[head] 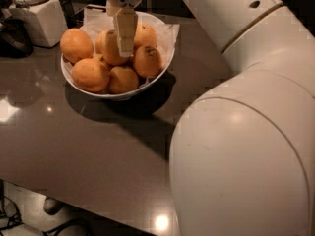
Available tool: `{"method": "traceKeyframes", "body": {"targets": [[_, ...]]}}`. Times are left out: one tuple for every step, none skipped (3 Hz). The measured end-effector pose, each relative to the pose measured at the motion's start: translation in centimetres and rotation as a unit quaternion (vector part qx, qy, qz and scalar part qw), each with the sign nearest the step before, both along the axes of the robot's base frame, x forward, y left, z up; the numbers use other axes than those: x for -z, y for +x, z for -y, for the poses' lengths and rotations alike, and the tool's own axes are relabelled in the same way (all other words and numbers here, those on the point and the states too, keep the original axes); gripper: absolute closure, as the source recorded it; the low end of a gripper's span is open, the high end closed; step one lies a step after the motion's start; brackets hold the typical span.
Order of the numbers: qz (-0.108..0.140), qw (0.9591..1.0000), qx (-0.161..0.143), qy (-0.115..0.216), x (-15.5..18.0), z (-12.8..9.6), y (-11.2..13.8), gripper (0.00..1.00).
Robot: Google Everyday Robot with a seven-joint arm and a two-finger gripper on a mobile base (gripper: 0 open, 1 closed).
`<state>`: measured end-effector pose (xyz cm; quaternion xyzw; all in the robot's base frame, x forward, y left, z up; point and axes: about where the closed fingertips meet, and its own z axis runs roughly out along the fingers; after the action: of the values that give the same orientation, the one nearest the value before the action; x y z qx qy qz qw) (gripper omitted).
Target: Pick orange from white bowl
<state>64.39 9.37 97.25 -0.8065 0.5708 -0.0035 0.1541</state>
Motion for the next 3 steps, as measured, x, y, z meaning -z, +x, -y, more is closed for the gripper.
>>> {"method": "traceKeyframes", "body": {"targets": [[-0.007,1.0000,-0.002,-0.002,0.52,-0.39,0.12,0.21],[-0.014,0.9999,-0.001,-0.004,0.95,-0.51,0.12,0.21],[-0.021,0.9998,-0.001,-0.007,1.42,-0.53,0.12,0.23]]}}
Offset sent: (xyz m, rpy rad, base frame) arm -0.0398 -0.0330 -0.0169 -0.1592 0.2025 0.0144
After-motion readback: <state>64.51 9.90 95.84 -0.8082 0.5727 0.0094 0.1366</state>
